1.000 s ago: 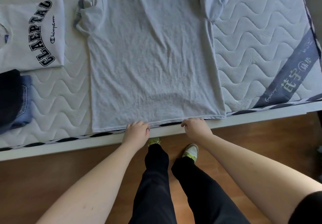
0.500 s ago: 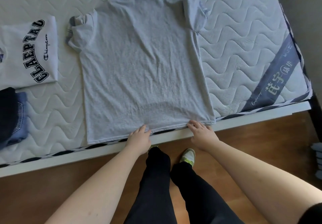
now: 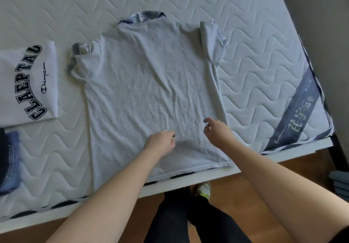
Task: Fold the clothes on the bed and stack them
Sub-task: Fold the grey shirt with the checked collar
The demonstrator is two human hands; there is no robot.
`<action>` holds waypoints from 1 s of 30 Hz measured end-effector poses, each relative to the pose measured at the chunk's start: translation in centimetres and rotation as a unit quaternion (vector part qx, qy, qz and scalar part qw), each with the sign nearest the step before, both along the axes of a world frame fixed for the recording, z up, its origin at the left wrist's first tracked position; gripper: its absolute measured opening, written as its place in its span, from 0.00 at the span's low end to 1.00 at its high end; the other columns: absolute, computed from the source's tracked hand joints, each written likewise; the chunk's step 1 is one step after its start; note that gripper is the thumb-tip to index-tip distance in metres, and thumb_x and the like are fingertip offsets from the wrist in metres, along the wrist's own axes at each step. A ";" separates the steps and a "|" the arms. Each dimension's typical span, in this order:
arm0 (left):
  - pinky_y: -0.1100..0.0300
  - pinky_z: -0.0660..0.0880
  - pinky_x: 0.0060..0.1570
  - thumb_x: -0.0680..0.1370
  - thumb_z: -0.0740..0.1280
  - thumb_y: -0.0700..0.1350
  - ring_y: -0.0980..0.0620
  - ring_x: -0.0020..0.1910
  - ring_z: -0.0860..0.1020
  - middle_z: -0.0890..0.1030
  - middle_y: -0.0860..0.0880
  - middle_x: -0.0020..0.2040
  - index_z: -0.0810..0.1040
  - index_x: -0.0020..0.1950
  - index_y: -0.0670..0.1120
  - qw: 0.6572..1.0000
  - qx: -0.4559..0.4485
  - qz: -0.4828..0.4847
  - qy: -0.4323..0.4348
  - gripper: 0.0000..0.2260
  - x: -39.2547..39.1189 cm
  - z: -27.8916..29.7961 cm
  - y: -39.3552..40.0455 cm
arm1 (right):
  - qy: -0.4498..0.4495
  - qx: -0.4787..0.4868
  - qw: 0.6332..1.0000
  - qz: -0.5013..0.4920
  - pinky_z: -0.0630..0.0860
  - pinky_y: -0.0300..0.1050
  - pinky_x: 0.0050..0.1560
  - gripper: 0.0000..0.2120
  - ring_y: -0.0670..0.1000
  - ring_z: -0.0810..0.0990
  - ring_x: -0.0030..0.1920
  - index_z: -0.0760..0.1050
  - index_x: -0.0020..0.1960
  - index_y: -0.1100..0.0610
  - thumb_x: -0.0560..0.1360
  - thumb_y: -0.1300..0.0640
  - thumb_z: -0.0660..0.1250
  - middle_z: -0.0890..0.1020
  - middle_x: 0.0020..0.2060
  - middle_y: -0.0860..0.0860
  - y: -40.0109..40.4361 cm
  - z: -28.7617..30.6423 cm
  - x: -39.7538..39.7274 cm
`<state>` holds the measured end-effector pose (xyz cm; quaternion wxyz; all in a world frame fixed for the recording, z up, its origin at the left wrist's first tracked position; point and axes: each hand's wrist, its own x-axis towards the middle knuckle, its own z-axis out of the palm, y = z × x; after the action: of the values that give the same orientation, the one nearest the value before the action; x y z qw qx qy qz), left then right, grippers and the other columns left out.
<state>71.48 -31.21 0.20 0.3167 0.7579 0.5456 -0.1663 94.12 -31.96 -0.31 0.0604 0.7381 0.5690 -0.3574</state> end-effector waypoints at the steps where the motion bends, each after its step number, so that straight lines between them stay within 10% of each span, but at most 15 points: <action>1: 0.52 0.75 0.52 0.81 0.57 0.48 0.43 0.55 0.78 0.78 0.45 0.59 0.75 0.63 0.47 1.000 0.008 0.004 -0.008 0.14 0.1 0.5 1.5 | 0.016 0.016 0.999 -0.033 0.72 0.48 0.55 0.18 0.57 0.77 0.58 0.71 0.68 0.53 0.79 0.55 0.58 0.79 0.59 0.54 1.5 0.6 0.2; 14: 0.55 0.71 0.60 0.81 0.58 0.46 0.44 0.64 0.73 0.73 0.46 0.69 0.69 0.72 0.49 0.995 0.042 0.012 -0.086 0.18 7.9 1.1 22.5 | 0.231 0.125 0.893 -0.366 0.69 0.40 0.35 0.15 0.48 0.79 0.43 0.75 0.64 0.52 0.78 0.60 0.62 0.83 0.54 0.50 17.9 0.1 9.1; 22: 0.51 0.73 0.60 0.81 0.58 0.46 0.44 0.59 0.76 0.77 0.45 0.64 0.74 0.66 0.49 0.998 0.048 0.032 -0.039 0.15 13.5 -1.6 34.9 | 0.148 0.012 0.934 -0.326 0.62 0.41 0.28 0.04 0.53 0.70 0.32 0.73 0.47 0.55 0.75 0.57 0.60 0.73 0.33 0.51 28.3 -3.1 11.6; 30: 0.51 0.64 0.70 0.77 0.61 0.37 0.44 0.71 0.65 0.63 0.48 0.74 0.66 0.74 0.49 0.990 0.124 0.050 -0.039 0.25 16.5 -5.5 40.5 | 0.339 -0.016 0.793 -0.507 0.70 0.40 0.28 0.15 0.53 0.77 0.36 0.71 0.59 0.58 0.75 0.58 0.70 0.78 0.47 0.57 33.4 -4.9 12.9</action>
<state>88.00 9.28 -5.28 0.2490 0.7689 0.5867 -0.0511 107.07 1.48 -5.24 -0.3141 0.7515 0.0917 -0.5729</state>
